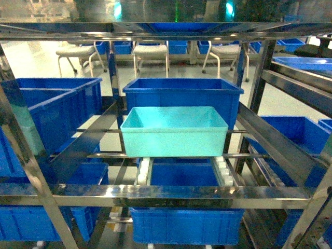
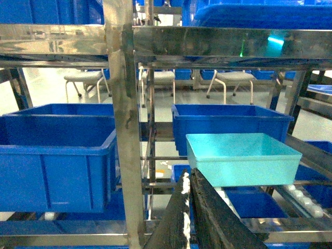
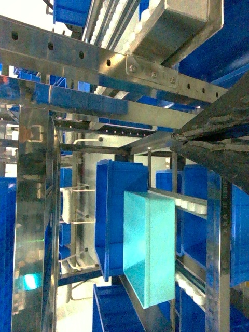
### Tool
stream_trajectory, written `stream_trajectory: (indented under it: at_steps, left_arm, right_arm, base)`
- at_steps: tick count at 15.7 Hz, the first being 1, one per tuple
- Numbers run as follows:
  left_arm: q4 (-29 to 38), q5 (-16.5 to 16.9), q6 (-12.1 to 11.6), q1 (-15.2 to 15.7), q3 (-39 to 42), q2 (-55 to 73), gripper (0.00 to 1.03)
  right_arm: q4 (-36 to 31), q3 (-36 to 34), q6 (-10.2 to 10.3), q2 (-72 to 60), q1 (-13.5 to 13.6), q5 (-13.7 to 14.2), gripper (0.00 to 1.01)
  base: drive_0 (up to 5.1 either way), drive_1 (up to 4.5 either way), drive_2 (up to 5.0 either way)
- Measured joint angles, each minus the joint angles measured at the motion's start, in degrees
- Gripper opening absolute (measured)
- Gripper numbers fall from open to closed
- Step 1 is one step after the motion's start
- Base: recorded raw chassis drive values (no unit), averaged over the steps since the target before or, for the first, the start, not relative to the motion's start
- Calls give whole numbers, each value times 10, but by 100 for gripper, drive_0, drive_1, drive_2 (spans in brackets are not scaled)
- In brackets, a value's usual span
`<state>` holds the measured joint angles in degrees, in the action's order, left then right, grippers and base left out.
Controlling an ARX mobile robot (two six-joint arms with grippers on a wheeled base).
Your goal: Organize blue bins on left shelf correctly
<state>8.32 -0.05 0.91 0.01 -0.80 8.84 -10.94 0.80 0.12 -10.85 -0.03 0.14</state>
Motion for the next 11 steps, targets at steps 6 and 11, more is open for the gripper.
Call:
stream_trajectory:
  at_steps: [6, 11]
  left_arm:
    - [-74, 1, 0, 0, -2, -82, 2]
    - [-87, 0, -1, 0, 0, -83, 2]
  right_arm:
    - [60, 1, 0, 44, 0, 0, 2]
    - [109, 0, 0, 106, 0, -2, 2]
  base:
    - [0, 0, 0]
    - [0, 0, 0]
